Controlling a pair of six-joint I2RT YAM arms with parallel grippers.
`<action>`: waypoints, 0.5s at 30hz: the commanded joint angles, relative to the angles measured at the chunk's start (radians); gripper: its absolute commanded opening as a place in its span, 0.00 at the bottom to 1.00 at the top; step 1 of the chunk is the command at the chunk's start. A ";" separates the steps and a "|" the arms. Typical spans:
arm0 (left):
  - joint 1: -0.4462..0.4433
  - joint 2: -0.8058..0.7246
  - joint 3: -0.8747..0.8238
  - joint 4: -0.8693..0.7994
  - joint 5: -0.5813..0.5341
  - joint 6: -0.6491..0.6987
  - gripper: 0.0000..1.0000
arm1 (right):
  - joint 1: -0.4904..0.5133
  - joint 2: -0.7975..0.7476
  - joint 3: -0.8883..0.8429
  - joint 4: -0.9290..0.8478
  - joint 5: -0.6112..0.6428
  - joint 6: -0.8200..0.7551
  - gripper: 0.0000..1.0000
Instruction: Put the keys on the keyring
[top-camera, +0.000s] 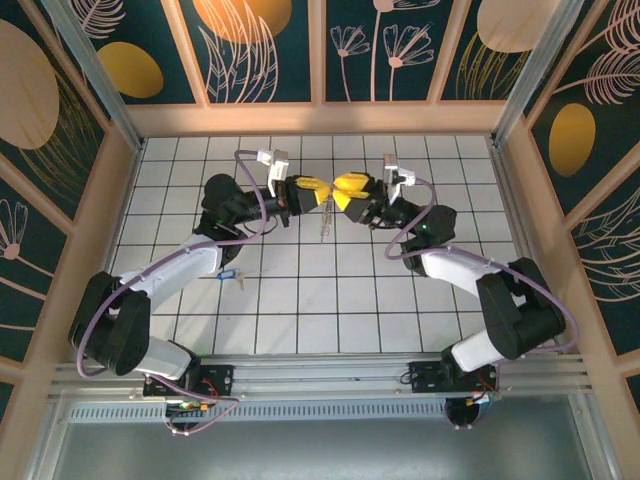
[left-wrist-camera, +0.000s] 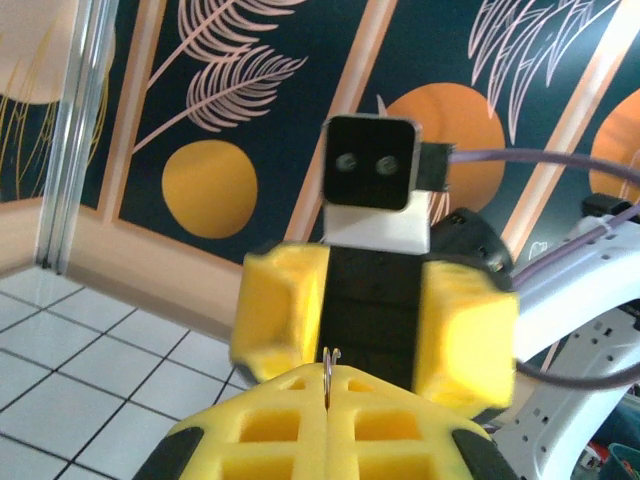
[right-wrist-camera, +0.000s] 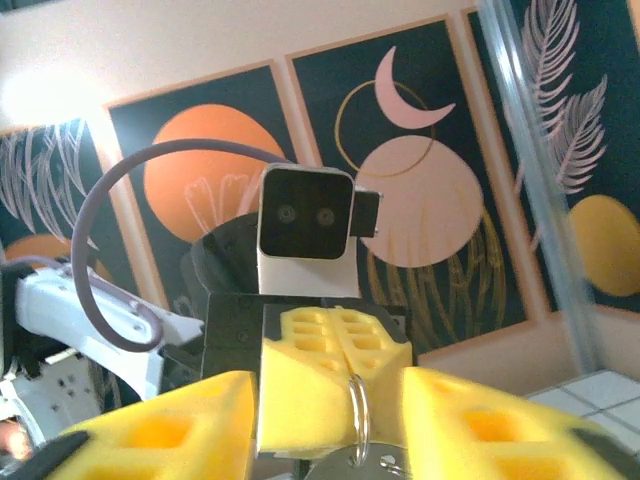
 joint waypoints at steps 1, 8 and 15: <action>-0.004 -0.031 0.034 -0.064 -0.013 0.065 0.00 | -0.058 -0.123 -0.032 -0.087 0.033 -0.031 0.54; -0.004 -0.050 0.088 -0.259 0.005 0.218 0.00 | -0.082 -0.292 0.018 -0.639 0.035 -0.254 0.61; -0.004 -0.023 0.180 -0.508 0.082 0.384 0.00 | -0.093 -0.347 0.041 -0.886 -0.026 -0.389 0.62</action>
